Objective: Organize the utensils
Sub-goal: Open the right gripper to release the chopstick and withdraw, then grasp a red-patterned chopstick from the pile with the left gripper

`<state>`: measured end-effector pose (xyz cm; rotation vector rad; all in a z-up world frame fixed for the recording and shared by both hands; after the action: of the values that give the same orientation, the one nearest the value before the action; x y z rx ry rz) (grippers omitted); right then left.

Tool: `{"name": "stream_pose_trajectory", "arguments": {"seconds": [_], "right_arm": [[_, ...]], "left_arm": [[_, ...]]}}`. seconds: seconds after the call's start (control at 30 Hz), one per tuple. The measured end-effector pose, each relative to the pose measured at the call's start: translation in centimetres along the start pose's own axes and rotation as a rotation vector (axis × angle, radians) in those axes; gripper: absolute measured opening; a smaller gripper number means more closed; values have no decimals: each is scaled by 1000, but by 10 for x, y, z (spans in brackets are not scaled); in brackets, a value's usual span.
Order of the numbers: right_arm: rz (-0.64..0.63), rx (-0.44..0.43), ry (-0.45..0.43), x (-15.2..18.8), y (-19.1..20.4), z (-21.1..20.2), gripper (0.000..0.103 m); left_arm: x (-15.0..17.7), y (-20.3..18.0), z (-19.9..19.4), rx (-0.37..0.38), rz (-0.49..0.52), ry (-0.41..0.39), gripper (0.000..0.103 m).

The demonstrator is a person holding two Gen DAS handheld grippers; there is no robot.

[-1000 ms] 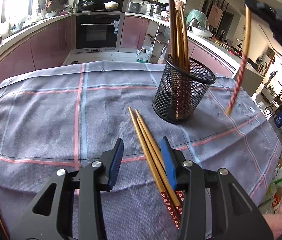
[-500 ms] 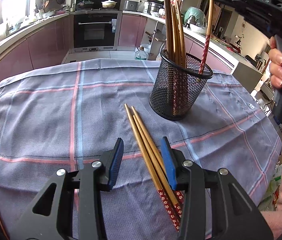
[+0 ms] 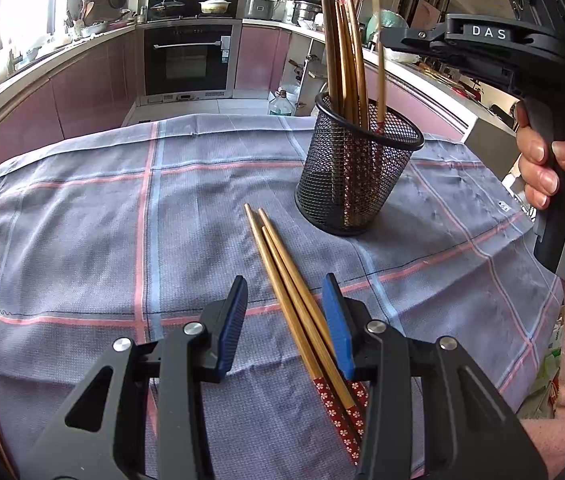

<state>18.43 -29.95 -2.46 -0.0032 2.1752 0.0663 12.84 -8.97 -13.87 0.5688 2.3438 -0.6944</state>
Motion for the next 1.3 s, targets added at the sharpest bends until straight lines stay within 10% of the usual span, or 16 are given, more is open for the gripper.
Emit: {"name": "stream_pose_trajectory", "arguments": {"seconds": [1.3], "right_arm": [[20, -197, 190, 119, 14, -36, 30]], "left_arm": [[-5, 34, 36, -67, 18, 171, 14]]}}
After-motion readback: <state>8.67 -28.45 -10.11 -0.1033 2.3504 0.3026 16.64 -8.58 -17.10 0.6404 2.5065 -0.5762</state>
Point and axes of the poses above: each gripper's, at about its wrist camera, not at the fingertips, and z roughly the way its jaws point, y to its left, x to its underside, the point moved 8 cm from there along z, roughly the way its jaws point, and after that the axes turned 13 degrees about x, right-handed, at the moved point
